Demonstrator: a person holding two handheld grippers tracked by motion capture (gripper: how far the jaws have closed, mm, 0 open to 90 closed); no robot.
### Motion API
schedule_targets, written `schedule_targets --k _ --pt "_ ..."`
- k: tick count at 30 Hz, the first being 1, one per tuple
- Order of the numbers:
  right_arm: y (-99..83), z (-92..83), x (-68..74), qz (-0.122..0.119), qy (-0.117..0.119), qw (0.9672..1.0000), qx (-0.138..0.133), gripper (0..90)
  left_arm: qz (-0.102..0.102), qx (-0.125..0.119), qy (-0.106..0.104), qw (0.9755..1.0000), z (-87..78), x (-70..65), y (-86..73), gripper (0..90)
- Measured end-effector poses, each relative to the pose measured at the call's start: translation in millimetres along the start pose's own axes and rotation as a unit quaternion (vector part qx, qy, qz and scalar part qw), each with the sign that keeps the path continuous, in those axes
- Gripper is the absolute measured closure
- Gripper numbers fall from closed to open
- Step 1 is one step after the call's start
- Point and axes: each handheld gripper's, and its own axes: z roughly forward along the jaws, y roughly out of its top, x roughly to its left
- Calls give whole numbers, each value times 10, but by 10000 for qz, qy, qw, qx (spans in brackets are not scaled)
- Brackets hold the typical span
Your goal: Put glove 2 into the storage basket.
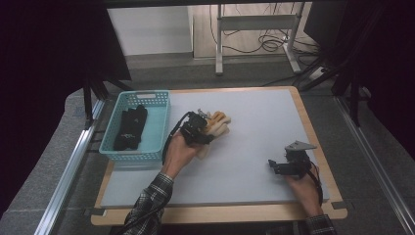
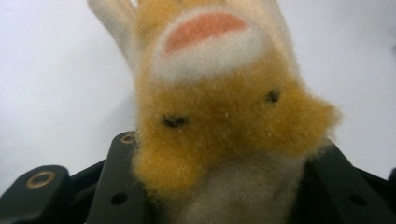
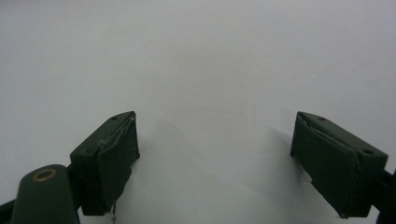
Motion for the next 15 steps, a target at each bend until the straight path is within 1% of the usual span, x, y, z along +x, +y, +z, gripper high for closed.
schedule_targets --k 4,8,10,12,13,14,15 --pt "0 0 0 -1 2 10000 -1 148 -115 -73 222 9997 -153 137 1 555" --pt "0 0 0 0 1 10000 -2 147 -297 -109 433 9986 -286 294 -20 553" --pt "0 0 0 -1 2 10000 -4 147 -419 -123 532 9976 -348 376 -35 554" --pt "0 0 0 0 1 10000 -4 148 -571 -149 665 9960 -419 473 -56 553" --pt "0 0 0 1 2 10000 -5 148 -571 -149 665 9960 -419 473 -56 553" --pt "0 0 0 1 2 10000 -5 148 -649 -157 723 9951 -453 521 -71 553" --pt "0 0 0 1 2 10000 -5 148 -728 -152 813 9939 -509 602 -98 553"
